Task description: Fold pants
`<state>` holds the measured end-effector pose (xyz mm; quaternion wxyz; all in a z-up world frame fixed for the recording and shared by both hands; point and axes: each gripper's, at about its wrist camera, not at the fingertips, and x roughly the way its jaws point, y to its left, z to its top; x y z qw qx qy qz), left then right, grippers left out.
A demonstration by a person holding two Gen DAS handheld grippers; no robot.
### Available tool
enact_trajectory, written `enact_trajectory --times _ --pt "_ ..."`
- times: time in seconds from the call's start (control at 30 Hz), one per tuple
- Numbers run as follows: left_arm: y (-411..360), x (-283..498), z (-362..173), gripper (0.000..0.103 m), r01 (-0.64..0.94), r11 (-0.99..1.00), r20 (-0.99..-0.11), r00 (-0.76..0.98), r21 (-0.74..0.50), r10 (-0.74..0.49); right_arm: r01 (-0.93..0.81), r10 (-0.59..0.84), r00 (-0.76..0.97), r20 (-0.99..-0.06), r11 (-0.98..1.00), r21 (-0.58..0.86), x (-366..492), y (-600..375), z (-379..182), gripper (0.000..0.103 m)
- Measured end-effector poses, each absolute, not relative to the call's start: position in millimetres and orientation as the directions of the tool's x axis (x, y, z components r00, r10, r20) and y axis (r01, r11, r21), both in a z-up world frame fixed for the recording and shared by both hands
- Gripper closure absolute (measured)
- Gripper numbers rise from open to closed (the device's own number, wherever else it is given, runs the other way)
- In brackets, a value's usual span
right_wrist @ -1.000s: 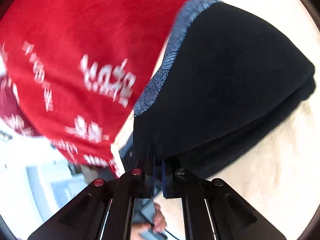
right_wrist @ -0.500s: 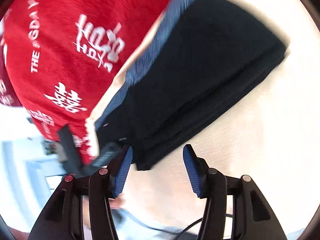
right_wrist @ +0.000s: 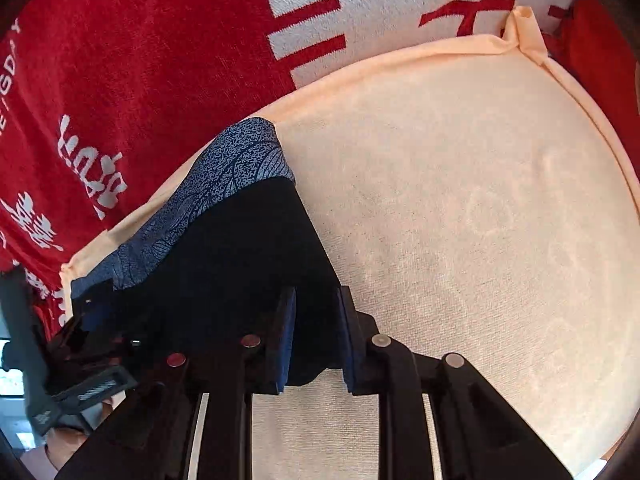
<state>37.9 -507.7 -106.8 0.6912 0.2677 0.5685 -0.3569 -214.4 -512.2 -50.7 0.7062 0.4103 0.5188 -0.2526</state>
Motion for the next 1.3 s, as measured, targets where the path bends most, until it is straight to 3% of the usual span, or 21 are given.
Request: enact_trajectory --times 0.1,0.23,0.37,0.4,0.43,0.5,0.6,0.93,1.3 --pt "-481 52 -113 0.0 0.723 0.678 -0.97 0.044 -0.133 -0.238 0.78 0.089 0.331 -0.94 0.534 0.325 -217 -511 -43 0.08" --pt "-467 59 -105 0.0 0.747 0.661 -0.973 0.094 -0.07 -0.209 0.715 0.048 0.345 -0.937 0.634 0.295 -207 -494 -19 0.08" --pt "-458 64 -98 0.0 0.725 0.687 -0.978 0.105 -0.049 -0.18 0.627 0.092 0.364 -0.927 0.711 0.317 -181 -472 -13 0.08" --pt "-455 65 -94 0.0 0.714 0.698 -0.979 0.108 -0.045 -0.174 0.612 0.109 0.357 -0.928 0.723 0.32 -167 -465 -19 0.077" --pt "-451 66 -90 0.0 0.702 0.711 -0.979 0.113 -0.041 -0.168 0.602 0.132 0.346 -0.929 0.728 0.328 -160 -460 -27 0.066" --pt "-431 69 -78 0.0 0.679 0.734 -0.981 0.121 -0.028 -0.15 0.577 0.202 0.308 -0.93 0.737 0.352 -157 -452 -48 0.052" --pt "-413 69 -67 0.0 0.659 0.752 -0.985 0.126 -0.003 -0.114 0.531 0.173 0.281 -0.944 0.791 0.304 -151 -438 -49 0.039" --pt "-351 65 -48 0.0 0.558 0.829 -0.99 0.136 0.036 -0.049 0.495 0.194 0.21 -0.958 0.824 0.275 -139 -429 -49 0.038" --pt "-303 59 -71 0.0 0.53 0.848 -0.997 0.079 0.027 -0.018 0.524 0.147 0.175 -0.974 0.823 0.219 -127 -400 -38 0.035"
